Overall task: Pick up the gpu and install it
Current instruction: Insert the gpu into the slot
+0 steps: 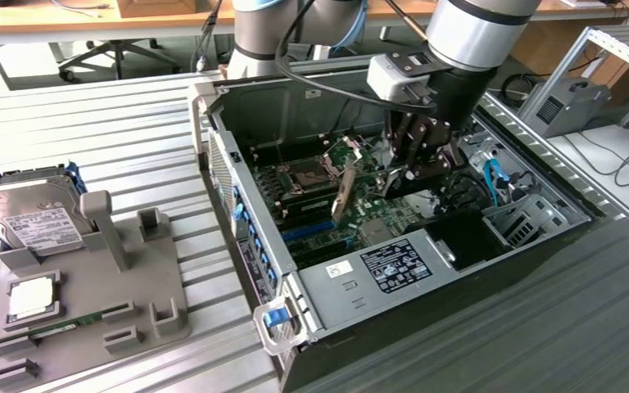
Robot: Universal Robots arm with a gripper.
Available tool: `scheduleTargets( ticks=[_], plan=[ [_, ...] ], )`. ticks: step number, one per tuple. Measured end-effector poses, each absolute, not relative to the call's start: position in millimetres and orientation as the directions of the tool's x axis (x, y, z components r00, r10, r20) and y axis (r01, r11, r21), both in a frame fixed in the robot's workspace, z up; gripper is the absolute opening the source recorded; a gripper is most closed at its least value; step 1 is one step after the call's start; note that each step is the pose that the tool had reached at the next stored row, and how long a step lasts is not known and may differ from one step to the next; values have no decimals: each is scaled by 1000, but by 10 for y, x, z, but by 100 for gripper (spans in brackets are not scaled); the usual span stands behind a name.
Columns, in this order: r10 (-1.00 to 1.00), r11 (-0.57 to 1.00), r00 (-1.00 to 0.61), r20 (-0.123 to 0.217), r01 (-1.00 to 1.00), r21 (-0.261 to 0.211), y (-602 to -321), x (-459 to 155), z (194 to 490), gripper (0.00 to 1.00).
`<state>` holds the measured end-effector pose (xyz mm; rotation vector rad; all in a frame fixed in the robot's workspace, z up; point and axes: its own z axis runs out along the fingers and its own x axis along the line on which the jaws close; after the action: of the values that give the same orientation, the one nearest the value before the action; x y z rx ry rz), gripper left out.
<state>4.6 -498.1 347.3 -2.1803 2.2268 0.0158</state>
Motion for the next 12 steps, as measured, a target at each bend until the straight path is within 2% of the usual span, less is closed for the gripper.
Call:
scheduleTargets(
  ticks=[12],
  plan=[
    [-998, 58, -57, -25, -998, -10, -4960, 26, 3453, 26]
  ],
)
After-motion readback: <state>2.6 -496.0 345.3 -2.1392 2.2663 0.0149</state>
